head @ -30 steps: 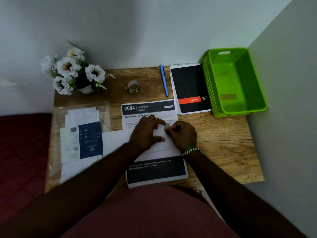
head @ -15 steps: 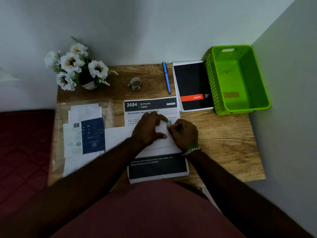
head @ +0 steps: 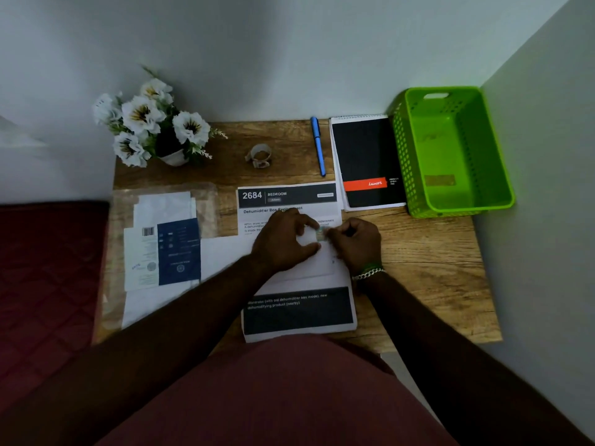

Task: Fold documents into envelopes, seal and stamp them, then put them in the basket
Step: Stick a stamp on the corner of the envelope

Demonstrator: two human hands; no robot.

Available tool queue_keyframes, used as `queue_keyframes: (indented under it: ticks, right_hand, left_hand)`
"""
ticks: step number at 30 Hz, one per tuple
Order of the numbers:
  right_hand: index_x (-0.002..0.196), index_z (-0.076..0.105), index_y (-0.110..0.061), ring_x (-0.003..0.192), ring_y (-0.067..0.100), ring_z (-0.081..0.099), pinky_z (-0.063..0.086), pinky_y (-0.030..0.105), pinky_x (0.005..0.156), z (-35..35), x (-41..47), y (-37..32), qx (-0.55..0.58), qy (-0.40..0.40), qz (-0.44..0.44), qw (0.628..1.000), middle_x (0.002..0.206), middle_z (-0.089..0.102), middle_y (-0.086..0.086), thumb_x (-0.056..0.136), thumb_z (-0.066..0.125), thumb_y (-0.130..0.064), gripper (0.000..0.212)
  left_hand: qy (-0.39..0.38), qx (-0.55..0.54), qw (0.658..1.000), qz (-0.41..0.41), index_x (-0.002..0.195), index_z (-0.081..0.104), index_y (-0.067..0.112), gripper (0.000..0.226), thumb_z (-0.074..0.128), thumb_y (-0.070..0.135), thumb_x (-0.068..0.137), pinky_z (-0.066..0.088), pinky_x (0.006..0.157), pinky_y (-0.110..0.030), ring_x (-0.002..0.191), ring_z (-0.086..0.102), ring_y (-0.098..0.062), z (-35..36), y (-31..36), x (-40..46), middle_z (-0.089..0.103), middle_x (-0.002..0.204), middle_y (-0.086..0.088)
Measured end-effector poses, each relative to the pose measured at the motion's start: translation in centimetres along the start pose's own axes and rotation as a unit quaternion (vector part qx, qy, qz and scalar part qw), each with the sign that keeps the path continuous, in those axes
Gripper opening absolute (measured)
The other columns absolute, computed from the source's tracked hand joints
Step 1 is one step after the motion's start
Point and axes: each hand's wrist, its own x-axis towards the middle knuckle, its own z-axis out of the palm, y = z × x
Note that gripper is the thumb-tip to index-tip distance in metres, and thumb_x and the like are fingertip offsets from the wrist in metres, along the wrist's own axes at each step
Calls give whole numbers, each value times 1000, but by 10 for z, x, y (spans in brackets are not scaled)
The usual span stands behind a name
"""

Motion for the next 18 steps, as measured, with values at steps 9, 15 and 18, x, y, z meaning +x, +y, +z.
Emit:
queue_keyframes:
  ticks: [9, 15, 18]
  right_hand:
    - [68, 70, -16, 58, 15, 66, 60, 42, 65, 6, 5, -8, -37, 2, -9, 999, 63, 68, -2, 78, 81, -17, 15]
    - [70, 68, -14, 59, 11, 65, 58, 34, 65, 3, 4, -6, -52, -11, -45, 998, 63, 67, -3, 81, 79, -20, 16]
    - [75, 68, -13, 62, 12, 66, 60, 36, 65, -5, -2, 0, -70, -54, -65, 994, 68, 68, -2, 82, 78, -19, 14]
  left_hand:
    - [51, 16, 997, -55, 105, 76, 34, 28, 78, 49, 82, 50, 72, -33, 85, 55, -13, 13, 8, 3, 58, 83, 11]
    - [57, 41, 997, -43, 107, 75, 35, 29, 77, 49, 82, 44, 73, -31, 93, 52, -13, 12, 9, 2, 53, 85, 11]
    - [60, 47, 996, -35, 108, 75, 35, 31, 76, 50, 81, 46, 75, -31, 97, 52, -14, 12, 8, -1, 55, 89, 10]
